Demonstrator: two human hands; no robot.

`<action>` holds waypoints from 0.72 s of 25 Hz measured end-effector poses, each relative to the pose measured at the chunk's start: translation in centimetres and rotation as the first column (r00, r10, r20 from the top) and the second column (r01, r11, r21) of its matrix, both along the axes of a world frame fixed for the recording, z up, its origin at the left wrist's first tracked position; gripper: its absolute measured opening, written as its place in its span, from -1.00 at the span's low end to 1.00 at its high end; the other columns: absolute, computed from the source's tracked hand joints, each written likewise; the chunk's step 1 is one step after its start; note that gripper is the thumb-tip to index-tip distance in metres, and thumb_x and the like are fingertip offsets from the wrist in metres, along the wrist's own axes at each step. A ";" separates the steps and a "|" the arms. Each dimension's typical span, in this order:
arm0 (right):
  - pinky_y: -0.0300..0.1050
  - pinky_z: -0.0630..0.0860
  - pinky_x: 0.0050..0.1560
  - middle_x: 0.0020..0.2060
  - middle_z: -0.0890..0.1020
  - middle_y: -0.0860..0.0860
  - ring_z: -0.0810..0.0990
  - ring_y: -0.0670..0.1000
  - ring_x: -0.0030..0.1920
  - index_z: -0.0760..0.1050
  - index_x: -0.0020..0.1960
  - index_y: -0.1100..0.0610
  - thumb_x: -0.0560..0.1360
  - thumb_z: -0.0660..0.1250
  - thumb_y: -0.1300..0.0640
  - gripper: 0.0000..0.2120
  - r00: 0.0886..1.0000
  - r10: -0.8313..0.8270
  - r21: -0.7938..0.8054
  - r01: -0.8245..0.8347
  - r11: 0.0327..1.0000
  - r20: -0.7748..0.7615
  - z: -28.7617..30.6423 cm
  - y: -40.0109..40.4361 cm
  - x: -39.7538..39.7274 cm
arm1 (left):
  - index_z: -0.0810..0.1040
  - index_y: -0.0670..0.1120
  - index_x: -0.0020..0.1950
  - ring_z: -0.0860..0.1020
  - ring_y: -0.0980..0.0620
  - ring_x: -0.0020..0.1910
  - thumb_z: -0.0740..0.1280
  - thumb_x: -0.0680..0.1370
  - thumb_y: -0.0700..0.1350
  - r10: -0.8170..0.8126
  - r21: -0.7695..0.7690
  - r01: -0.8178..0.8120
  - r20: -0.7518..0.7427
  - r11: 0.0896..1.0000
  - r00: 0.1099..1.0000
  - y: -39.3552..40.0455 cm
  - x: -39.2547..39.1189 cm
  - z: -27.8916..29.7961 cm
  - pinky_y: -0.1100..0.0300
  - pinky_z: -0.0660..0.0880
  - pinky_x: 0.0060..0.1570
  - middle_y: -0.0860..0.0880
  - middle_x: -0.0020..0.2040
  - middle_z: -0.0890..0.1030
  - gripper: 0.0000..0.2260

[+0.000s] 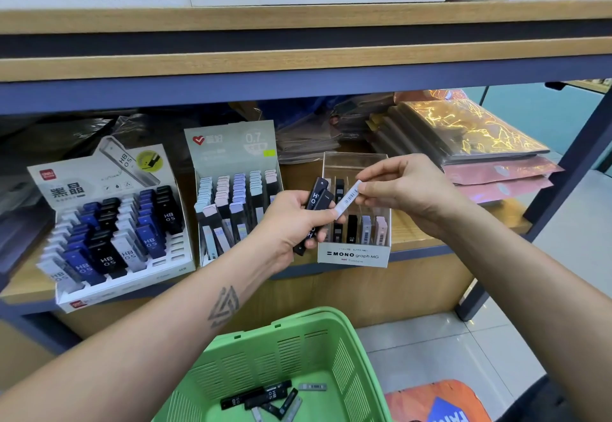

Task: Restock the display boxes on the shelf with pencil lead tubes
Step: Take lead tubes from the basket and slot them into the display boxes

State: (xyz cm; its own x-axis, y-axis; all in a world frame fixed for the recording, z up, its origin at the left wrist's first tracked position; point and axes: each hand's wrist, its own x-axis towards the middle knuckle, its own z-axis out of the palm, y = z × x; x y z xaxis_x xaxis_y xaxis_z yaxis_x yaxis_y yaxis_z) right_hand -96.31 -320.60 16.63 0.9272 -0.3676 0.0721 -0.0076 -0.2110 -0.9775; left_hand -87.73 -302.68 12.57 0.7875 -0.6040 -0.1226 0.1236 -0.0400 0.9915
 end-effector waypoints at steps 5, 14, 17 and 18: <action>-0.12 0.68 -0.08 -0.15 0.73 0.15 0.75 0.09 -0.12 0.67 0.00 0.26 0.45 0.50 0.35 -0.87 0.992 -0.065 -0.162 0.081 0.983 0.105 1.1 0.1 0.6 | 0.54 -0.23 0.00 0.42 0.05 -0.48 0.39 0.58 -0.24 0.105 -0.071 -0.110 -0.068 0.991 0.992 0.7 1.3 1.4 0.29 0.25 -0.61 -0.17 -0.21 0.55 -0.92; -0.29 0.52 -0.05 -0.03 0.70 0.01 0.63 -0.09 -0.06 0.69 0.11 0.12 0.52 0.48 0.17 -0.83 0.962 -0.191 -0.664 0.273 0.696 0.195 0.7 1.5 3.6 | 0.51 -0.29 0.10 0.48 0.03 -0.44 0.21 0.66 -0.25 0.070 -0.195 -0.114 -0.219 0.974 0.973 1.7 2.1 3.4 0.26 0.37 -0.53 -0.13 -0.29 0.52 -0.87; -0.19 0.51 0.01 0.04 0.70 0.04 0.63 -0.01 0.01 0.69 0.13 0.12 0.54 0.45 0.18 -0.83 0.964 -0.189 -0.754 0.263 0.602 0.185 -0.9 2.4 5.0 | 0.50 -0.29 0.10 0.47 0.04 -0.44 0.21 0.66 -0.25 0.067 -0.205 -0.114 -0.225 0.972 0.972 1.6 2.1 3.4 0.28 0.35 -0.55 -0.12 -0.30 0.52 -0.86; -0.15 0.52 0.03 0.05 0.69 0.05 0.63 0.02 0.03 0.69 0.12 0.12 0.54 0.45 0.18 -0.84 0.968 -0.180 -0.780 0.250 0.574 0.177 -1.3 2.5 5.4 | 0.50 -0.29 0.10 0.46 0.04 -0.44 0.21 0.66 -0.25 0.065 -0.209 -0.113 -0.225 0.971 0.972 1.6 2.2 3.4 0.28 0.35 -0.56 -0.12 -0.30 0.52 -0.86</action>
State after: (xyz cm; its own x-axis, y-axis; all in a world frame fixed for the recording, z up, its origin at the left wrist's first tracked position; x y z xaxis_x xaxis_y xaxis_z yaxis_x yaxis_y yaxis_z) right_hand -90.93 -318.11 15.34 0.8082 -0.3203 0.4941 -0.0980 -0.9006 -0.4235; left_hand -85.57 -301.06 15.95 0.8087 -0.5638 -0.1676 0.3278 0.1954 0.9243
